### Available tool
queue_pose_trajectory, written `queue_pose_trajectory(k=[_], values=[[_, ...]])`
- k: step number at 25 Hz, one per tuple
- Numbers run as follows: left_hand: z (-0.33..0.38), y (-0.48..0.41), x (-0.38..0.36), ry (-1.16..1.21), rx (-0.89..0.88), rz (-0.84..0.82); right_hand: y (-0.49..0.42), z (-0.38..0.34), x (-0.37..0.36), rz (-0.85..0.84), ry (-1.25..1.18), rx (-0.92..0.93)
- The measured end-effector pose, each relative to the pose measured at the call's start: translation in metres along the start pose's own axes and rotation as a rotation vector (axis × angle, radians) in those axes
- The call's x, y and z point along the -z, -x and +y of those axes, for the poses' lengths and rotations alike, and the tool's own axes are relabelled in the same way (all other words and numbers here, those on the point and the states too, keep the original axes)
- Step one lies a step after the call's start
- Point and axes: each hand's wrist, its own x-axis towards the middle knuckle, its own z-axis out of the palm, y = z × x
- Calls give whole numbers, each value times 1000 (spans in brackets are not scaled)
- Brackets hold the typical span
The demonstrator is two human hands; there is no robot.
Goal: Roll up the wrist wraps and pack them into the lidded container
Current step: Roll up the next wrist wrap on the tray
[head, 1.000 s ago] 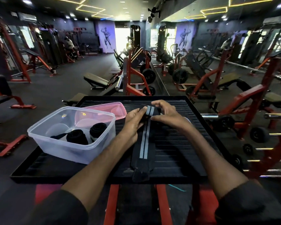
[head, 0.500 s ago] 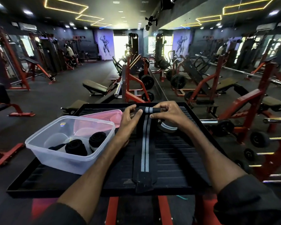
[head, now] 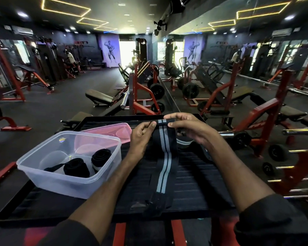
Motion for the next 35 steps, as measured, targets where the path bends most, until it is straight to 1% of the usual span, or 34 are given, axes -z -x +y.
queue_pose_trajectory(k=[3,7,8,12,15,20,22,25,27,29,31,33,35], values=[[-9,-2,0,-4,15,12,-6,6,-7,59,-59,-55],[-11,-8,-4,-6,0,-42,-14,11,-13,117,-229,-35],[-10,-9,-3,-7,-9,-48,-15,14,-12,116,-218,-26],[-14,-12,0,-23,-41,-112,-12,27,-7,29,61,-5],[-19,-15,1,-55,-40,-175,-17,41,-5,69,218,138],[-19,-17,0,-83,63,-269,-22,65,-7,173,345,392],[-19,-16,-2,-120,66,-272,-21,73,-10,239,367,429],[-27,-13,-3,-121,31,-194,-19,81,-14,265,328,443],[-35,-11,-2,-82,30,-138,-17,79,-17,231,173,369],[-42,-8,1,-33,38,-110,-11,71,-18,169,-37,194],[-45,-8,4,-10,12,-104,-12,61,-15,105,-165,41],[-43,-10,3,-9,-12,-95,-17,50,-12,86,-254,-31],[-40,-10,3,-18,-40,-80,-22,44,-14,138,-321,-54]])
